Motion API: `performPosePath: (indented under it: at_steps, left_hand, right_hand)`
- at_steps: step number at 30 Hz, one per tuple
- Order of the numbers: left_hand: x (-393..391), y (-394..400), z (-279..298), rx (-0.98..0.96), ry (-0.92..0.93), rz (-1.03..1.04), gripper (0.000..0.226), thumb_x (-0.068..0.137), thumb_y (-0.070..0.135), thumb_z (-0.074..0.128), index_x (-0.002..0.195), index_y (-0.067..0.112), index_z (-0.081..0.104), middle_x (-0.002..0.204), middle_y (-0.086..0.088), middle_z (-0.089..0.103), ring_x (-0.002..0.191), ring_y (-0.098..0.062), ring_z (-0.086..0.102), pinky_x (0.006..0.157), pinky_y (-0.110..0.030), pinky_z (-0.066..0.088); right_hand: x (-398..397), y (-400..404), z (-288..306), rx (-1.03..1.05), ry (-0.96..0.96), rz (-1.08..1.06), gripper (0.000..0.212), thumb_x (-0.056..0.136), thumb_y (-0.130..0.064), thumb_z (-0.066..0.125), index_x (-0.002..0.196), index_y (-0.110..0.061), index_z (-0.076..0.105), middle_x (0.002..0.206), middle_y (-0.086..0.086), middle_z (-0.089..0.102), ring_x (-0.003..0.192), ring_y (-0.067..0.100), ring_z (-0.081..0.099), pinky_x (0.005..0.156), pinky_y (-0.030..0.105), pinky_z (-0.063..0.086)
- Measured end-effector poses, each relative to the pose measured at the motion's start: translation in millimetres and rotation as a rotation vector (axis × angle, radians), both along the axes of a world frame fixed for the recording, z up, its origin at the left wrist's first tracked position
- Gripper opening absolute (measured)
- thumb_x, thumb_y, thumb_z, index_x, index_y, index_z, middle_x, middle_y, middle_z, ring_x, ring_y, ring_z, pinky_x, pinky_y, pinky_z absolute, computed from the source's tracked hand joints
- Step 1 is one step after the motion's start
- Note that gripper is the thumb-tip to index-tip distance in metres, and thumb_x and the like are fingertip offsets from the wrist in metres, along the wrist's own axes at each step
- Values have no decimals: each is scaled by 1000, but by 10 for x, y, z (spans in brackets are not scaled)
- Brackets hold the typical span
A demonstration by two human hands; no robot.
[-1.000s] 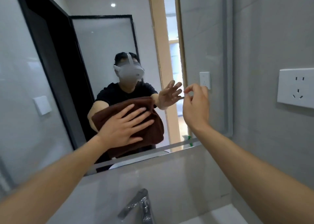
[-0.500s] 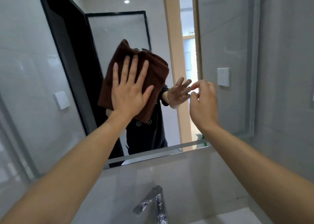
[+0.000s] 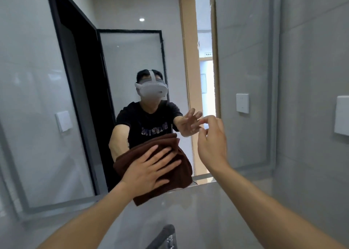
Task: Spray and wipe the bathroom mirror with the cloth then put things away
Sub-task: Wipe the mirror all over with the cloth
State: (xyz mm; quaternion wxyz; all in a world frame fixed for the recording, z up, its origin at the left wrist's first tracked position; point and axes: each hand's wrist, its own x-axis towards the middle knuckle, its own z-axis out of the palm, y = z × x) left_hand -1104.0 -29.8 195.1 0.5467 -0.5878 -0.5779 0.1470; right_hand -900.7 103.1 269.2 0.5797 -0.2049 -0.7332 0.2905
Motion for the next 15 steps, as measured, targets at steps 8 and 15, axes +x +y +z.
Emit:
performPosePath:
  at_steps: [8, 15]
  left_hand:
    - [450, 571, 2190, 450, -99, 42, 70, 99, 62, 26, 160, 29, 13, 166, -7, 20, 154, -27, 13, 124, -52, 10]
    - [969, 1389, 3278, 804, -361, 75, 73, 97, 62, 22, 159, 23, 18, 165, -12, 19, 154, -31, 13, 124, -55, 9]
  right_hand:
    - [210, 223, 412, 56, 20, -82, 19, 99, -8, 47, 104, -27, 49, 112, -9, 44, 85, 7, 56, 72, 26, 45]
    - [576, 627, 680, 88, 30, -159, 18, 102, -14, 48, 108, -31, 48, 113, -12, 42, 76, 3, 54, 67, 21, 46]
